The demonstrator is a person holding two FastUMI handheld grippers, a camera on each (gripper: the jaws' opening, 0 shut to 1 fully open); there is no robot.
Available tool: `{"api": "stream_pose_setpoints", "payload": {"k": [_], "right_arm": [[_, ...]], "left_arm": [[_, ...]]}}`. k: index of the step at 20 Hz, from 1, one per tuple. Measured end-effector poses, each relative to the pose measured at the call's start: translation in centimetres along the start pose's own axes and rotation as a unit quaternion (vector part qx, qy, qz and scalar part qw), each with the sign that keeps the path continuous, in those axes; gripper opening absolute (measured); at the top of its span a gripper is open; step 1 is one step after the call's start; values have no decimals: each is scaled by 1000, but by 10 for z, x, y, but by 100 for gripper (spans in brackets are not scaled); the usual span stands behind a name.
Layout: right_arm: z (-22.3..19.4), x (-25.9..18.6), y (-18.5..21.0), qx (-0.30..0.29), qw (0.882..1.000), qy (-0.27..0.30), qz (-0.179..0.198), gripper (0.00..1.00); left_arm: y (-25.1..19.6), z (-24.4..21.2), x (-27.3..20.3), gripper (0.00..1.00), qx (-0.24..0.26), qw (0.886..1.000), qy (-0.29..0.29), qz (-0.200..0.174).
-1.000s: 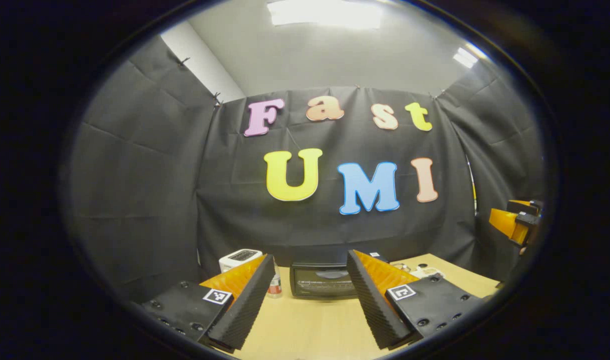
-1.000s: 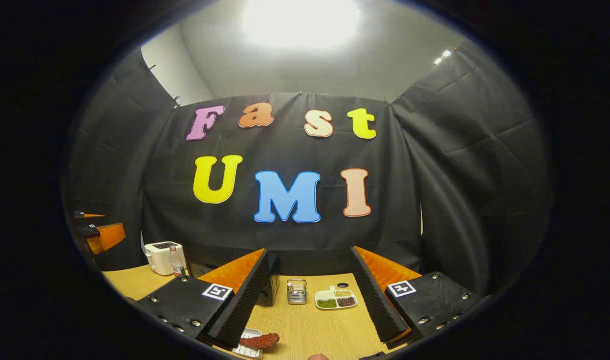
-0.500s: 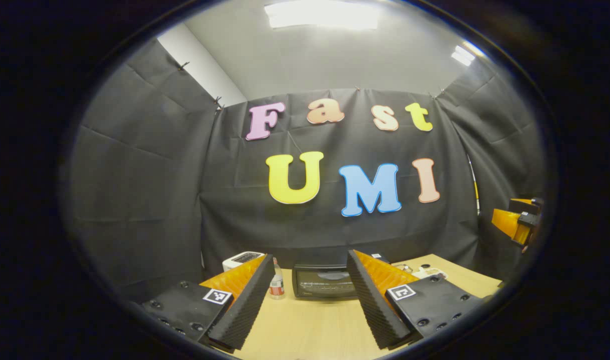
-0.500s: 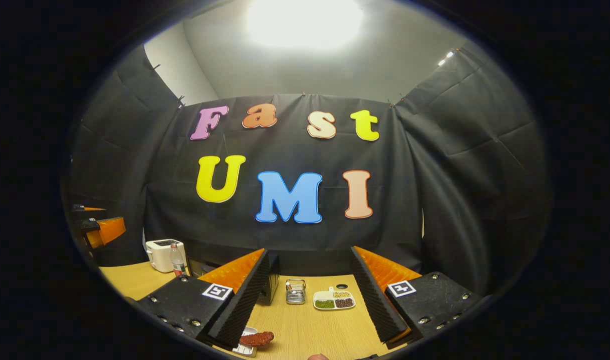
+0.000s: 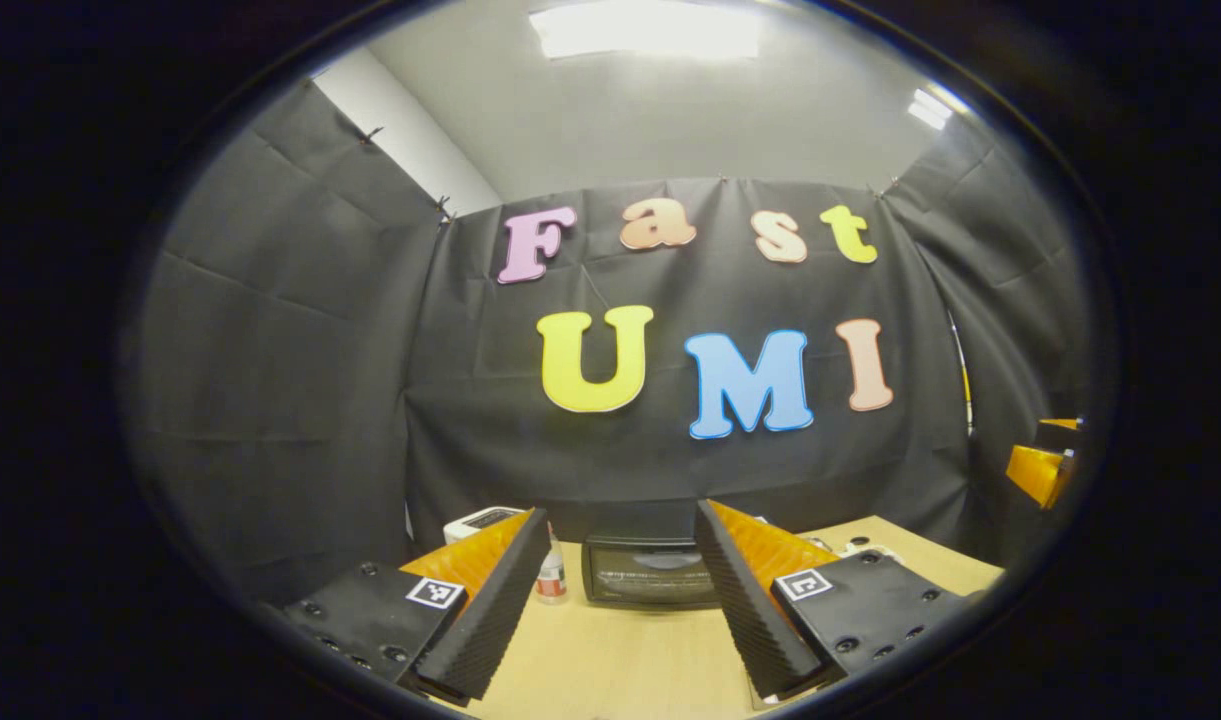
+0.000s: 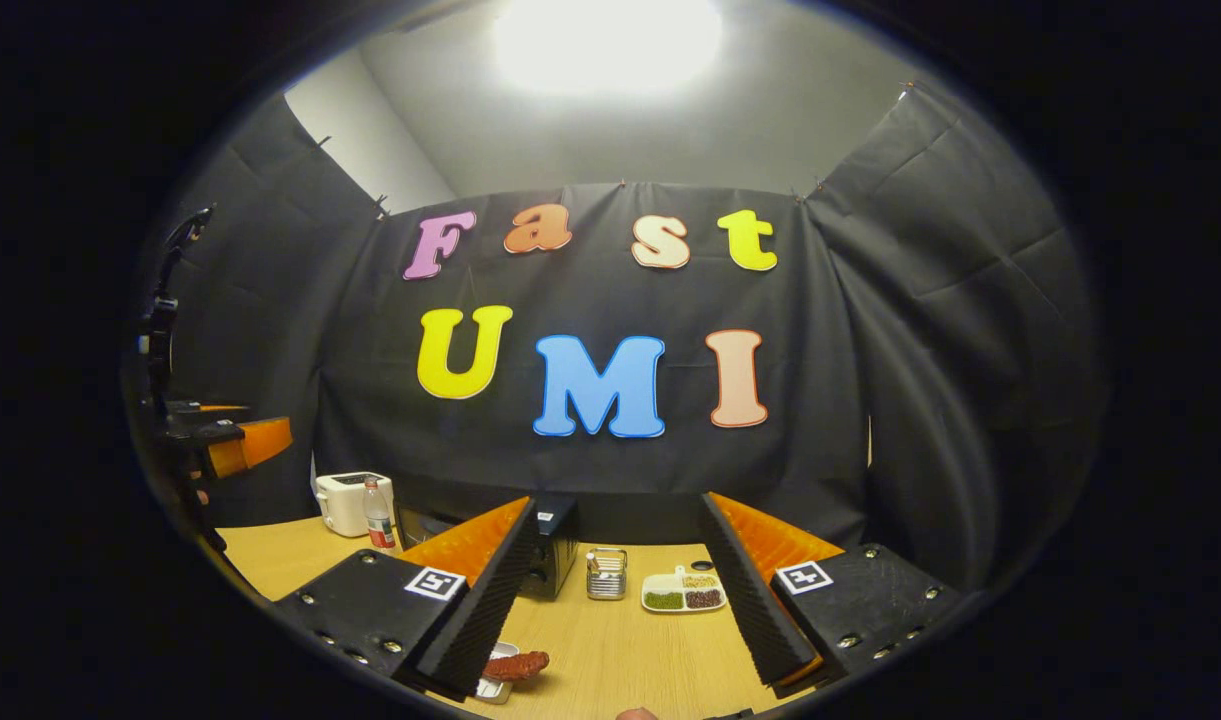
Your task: Open the electric oven with the left hand, put the food in, and close the electric oven.
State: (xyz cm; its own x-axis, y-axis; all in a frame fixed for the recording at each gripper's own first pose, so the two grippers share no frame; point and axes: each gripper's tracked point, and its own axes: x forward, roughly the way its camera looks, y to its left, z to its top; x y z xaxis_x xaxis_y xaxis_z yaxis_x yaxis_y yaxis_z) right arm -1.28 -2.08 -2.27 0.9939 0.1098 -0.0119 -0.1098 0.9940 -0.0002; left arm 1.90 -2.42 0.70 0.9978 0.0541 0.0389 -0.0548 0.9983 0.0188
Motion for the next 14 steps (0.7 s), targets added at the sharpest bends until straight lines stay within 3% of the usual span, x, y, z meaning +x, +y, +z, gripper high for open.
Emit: {"api": "stream_pose_setpoints", "payload": {"k": [8, 14], "right_arm": [[4, 5, -14, -10, 1000, -1, -25, 97], [11, 21, -4, -25, 998, -9, -58, 97]], "left_arm": [[-25, -15, 77, 100, -4, 999, -1, -33], [-32, -42, 154, 100, -2, 998, 7, -69]]}}
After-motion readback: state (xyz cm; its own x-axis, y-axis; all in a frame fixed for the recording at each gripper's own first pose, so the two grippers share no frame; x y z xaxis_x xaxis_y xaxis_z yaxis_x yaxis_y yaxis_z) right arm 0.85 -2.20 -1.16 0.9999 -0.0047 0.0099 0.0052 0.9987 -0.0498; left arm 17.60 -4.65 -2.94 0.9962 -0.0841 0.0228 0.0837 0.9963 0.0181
